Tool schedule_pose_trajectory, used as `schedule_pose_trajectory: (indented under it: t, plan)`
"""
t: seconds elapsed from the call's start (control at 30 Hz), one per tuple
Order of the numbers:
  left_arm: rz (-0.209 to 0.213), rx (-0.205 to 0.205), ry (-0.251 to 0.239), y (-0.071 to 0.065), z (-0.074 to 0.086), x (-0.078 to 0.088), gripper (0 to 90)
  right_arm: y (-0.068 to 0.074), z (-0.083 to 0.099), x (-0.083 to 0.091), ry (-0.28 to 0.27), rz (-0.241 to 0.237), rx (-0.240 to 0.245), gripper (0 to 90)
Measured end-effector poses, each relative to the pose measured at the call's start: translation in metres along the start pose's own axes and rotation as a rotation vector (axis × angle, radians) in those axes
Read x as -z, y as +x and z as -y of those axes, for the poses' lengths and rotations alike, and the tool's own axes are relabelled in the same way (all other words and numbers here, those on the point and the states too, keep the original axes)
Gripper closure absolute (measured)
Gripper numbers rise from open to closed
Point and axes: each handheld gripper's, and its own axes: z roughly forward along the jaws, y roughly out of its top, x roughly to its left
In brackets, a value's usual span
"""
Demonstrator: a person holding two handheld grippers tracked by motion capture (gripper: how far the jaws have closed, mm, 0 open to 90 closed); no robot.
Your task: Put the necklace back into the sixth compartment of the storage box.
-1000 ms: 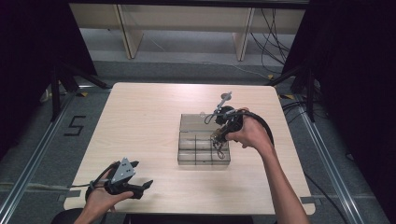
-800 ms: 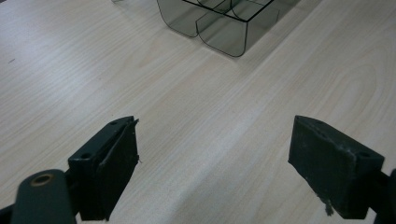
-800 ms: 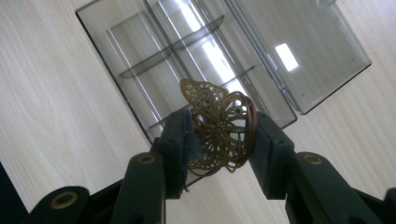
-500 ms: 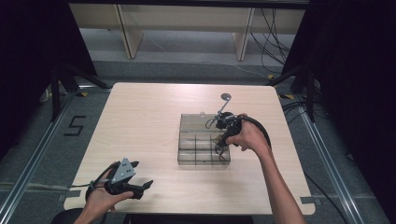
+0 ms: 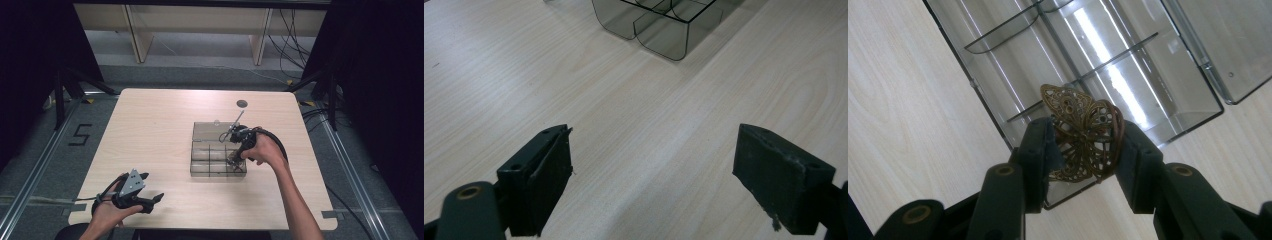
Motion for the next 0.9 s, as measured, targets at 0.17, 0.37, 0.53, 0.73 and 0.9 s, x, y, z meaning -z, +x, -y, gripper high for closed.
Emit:
schedule_pose_trajectory:
  t: [0.17, 0.37, 0.53, 0.73, 0.9]
  plan:
    - [0.004, -0.01, -0.004, 0.001, 0.0, 0.0, 15.2, -0.003, 0.0, -0.009, 0.017, 0.002, 0.046, 61.5]
    - [-0.005, -0.015, 0.004, 0.001, 0.0, 0.0, 15.2, -0.006, 0.002, -0.018, 0.035, -0.006, 0.026, 61.5]
    - [0.003, -0.001, -0.018, 0.0, 0.0, -0.001, 15.1, -0.007, 0.0, -0.023, 0.044, -0.005, 0.04, 61.5]
    - [0.002, 0.016, -0.013, -0.001, 0.0, -0.001, 15.2, -0.005, 0.0, -0.029, 0.062, -0.032, -0.009, 61.5]
    - [0.004, 0.01, -0.019, 0.0, 0.0, -0.001, 15.1, -0.008, 0.001, -0.033, 0.066, -0.026, 0.002, 61.5]
